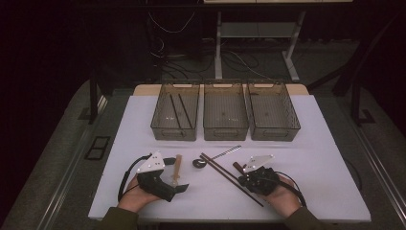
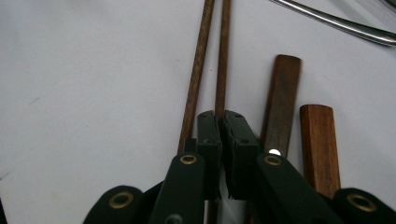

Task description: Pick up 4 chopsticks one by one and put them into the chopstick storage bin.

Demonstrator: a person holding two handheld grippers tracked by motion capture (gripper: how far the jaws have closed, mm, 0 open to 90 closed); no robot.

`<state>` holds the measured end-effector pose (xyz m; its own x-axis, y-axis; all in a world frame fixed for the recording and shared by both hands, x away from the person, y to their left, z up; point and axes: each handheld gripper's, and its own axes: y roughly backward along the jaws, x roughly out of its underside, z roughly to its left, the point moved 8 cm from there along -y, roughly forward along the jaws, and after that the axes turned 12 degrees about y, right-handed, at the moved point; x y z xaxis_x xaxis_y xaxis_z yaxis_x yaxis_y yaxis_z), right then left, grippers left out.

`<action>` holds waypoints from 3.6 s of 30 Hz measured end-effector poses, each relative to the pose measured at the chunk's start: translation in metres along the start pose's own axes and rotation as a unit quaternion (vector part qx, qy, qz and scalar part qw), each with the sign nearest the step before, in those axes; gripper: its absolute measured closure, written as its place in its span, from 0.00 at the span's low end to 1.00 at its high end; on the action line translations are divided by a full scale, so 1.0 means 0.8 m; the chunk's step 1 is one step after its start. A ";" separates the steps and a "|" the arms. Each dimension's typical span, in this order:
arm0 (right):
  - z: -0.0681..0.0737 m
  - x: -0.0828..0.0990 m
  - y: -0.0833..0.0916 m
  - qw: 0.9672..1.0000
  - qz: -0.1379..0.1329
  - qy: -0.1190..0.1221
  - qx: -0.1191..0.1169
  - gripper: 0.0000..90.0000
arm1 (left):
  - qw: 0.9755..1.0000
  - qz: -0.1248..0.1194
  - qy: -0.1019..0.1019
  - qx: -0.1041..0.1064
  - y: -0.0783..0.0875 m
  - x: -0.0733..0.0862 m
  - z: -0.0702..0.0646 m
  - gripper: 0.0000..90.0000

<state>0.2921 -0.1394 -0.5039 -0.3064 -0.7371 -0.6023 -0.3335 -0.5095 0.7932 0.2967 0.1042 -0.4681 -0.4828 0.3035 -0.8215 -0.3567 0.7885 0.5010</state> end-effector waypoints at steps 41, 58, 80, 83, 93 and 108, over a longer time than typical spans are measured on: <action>-0.023 -0.022 0.047 0.995 -0.098 -0.026 -0.018 0.96 | 1.000 -0.004 0.003 0.001 0.001 -0.001 0.000 0.00; -0.040 -0.037 0.067 0.989 -0.142 -0.031 -0.020 0.96 | 1.000 -0.005 0.006 0.001 0.000 0.000 0.001 0.00; -0.073 -0.070 0.085 0.984 -0.174 -0.040 0.001 0.96 | 1.000 -0.003 0.005 0.004 -0.005 0.000 0.001 0.00; -0.078 -0.074 0.085 0.984 -0.175 -0.045 0.003 0.96 | 1.000 -0.003 0.004 0.004 -0.004 0.000 0.001 0.00; -0.098 -0.103 0.078 0.982 -0.179 -0.053 0.013 0.96 | 1.000 -0.008 0.005 0.005 -0.003 -0.002 0.001 0.00; -0.126 -0.161 0.051 0.985 -0.158 -0.056 0.032 0.96 | 1.000 -0.007 -0.001 0.006 -0.003 -0.002 0.001 0.00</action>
<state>0.4081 -0.1100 -0.3850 -0.2727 -0.4905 -0.8276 -0.4831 -0.6741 0.5587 0.2993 0.1026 -0.4681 -0.4765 0.2936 -0.8287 -0.3539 0.7988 0.4865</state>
